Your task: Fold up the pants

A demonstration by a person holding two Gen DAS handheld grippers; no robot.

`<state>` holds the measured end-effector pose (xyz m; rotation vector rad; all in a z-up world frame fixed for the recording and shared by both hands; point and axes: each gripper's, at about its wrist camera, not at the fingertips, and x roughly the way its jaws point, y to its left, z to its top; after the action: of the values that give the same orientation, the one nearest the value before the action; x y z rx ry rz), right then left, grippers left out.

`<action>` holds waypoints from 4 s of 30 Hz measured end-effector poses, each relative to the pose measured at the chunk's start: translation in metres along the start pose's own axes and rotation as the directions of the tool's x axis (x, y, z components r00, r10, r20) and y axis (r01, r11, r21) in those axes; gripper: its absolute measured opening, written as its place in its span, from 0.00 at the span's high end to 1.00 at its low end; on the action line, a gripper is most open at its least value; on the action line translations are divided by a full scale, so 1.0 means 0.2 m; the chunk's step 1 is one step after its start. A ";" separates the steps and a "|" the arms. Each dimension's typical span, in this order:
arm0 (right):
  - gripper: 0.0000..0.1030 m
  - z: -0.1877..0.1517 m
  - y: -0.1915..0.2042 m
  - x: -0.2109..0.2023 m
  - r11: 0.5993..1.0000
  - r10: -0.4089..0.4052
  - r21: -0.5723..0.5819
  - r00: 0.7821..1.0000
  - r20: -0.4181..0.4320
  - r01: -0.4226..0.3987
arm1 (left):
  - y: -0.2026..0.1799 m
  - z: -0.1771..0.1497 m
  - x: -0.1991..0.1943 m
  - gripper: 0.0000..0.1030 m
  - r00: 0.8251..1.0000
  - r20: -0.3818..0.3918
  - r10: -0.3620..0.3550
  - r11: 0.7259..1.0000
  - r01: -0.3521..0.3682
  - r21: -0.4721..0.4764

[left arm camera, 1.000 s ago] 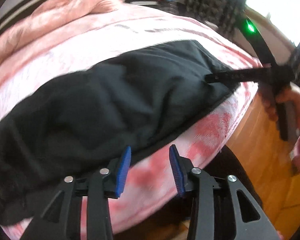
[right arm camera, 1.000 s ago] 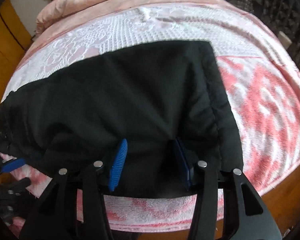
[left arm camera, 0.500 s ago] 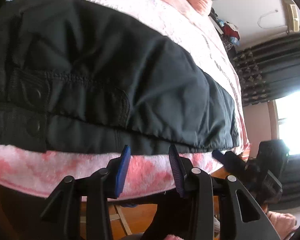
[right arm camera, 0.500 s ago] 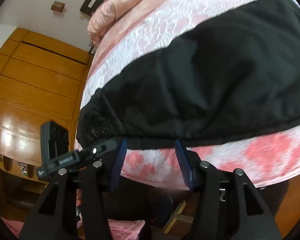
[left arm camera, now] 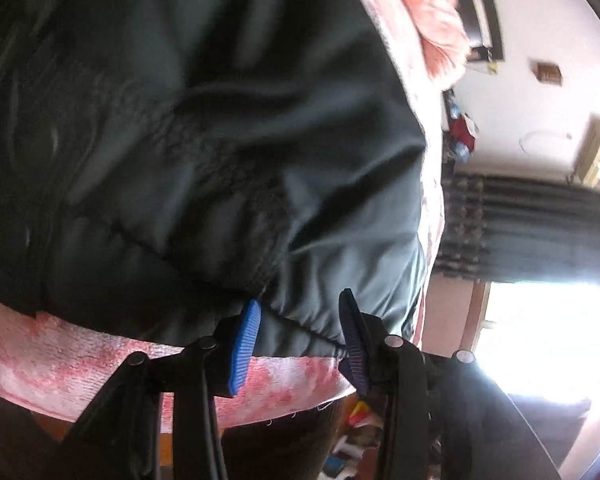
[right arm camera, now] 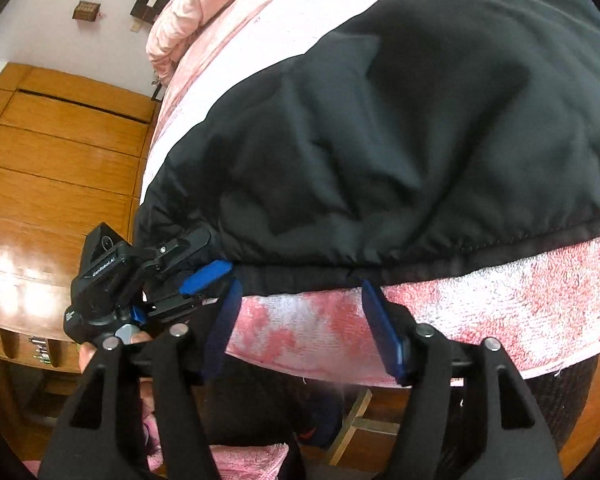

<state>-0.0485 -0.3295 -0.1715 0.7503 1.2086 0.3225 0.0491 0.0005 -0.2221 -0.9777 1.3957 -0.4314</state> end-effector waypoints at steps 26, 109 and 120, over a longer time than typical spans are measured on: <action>0.93 0.00 -0.11 0.00 0.986 0.051 0.154 0.996 0.067 -0.061 | -0.08 -0.33 -0.22 0.96 0.969 0.231 0.090 0.978 -0.130 0.165; 0.49 -0.04 0.64 0.51 0.866 -0.331 -0.393 0.943 0.013 0.309 | 0.65 0.07 -1.12 0.74 0.799 0.510 0.318 0.943 -0.321 -0.085; 0.41 0.09 0.67 0.29 0.874 -0.287 -0.371 0.950 0.123 0.313 | -0.09 0.16 -0.99 0.44 0.784 0.534 0.316 0.874 -0.460 0.158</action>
<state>0.0090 -0.2040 -0.1203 0.2207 1.1342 0.2645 0.0494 0.1520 -0.0901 -0.4864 0.9920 -0.0452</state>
